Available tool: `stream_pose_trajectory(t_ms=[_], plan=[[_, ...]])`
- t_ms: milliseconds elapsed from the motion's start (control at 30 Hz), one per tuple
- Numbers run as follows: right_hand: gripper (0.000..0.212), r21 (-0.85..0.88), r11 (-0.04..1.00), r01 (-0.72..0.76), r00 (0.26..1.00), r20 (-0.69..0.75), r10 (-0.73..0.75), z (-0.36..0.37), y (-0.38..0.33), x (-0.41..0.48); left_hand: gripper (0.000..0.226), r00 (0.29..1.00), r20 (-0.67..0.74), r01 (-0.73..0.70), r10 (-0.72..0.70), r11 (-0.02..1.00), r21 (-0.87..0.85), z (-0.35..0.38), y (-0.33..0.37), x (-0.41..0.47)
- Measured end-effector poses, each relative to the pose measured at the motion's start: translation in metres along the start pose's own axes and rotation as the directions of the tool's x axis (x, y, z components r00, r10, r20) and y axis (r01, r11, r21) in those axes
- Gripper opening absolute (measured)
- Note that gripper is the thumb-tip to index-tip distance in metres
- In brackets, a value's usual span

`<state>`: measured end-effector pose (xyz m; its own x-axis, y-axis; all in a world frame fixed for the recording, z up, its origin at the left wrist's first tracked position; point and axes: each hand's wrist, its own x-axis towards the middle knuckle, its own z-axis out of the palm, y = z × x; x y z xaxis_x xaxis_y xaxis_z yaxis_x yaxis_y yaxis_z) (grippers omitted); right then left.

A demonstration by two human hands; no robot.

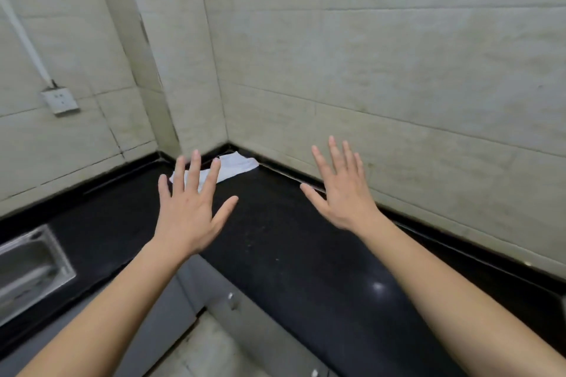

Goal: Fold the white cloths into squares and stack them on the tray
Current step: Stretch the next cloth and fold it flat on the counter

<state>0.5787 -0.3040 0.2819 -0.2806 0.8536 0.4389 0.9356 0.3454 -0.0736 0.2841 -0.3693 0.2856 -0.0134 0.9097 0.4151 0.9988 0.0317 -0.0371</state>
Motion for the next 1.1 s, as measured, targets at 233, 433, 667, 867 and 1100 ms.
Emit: stream_pose_trajectory(t_ms=[233,433,667,867,1100], plan=[[0.08,0.014,0.993,0.114,0.993,0.021,-0.115,0.041,-0.092,0.061,0.083,0.994,-0.017,0.11,-0.111,0.993,-0.039,0.021,-0.09,0.002],[0.079,0.05,0.985,0.163,0.987,0.005,-0.164,0.098,-0.14,0.118,0.082,0.99,-0.001,0.142,-0.142,0.989,-0.033,0.061,-0.154,0.04],[0.079,0.095,0.993,0.073,0.997,0.007,-0.074,0.176,-0.166,0.22,0.082,0.993,0.077,0.086,-0.085,0.996,-0.001,0.12,-0.226,0.138],[0.078,0.115,0.993,0.037,0.998,0.038,-0.041,0.212,-0.2,0.305,0.079,0.996,0.086,0.007,-0.01,0.999,0.038,0.14,-0.294,0.219],[0.077,0.084,0.996,0.04,0.992,0.118,-0.05,0.251,-0.24,0.365,0.08,0.988,0.153,-0.004,0.002,1.0,0.013,0.186,-0.355,0.28]])
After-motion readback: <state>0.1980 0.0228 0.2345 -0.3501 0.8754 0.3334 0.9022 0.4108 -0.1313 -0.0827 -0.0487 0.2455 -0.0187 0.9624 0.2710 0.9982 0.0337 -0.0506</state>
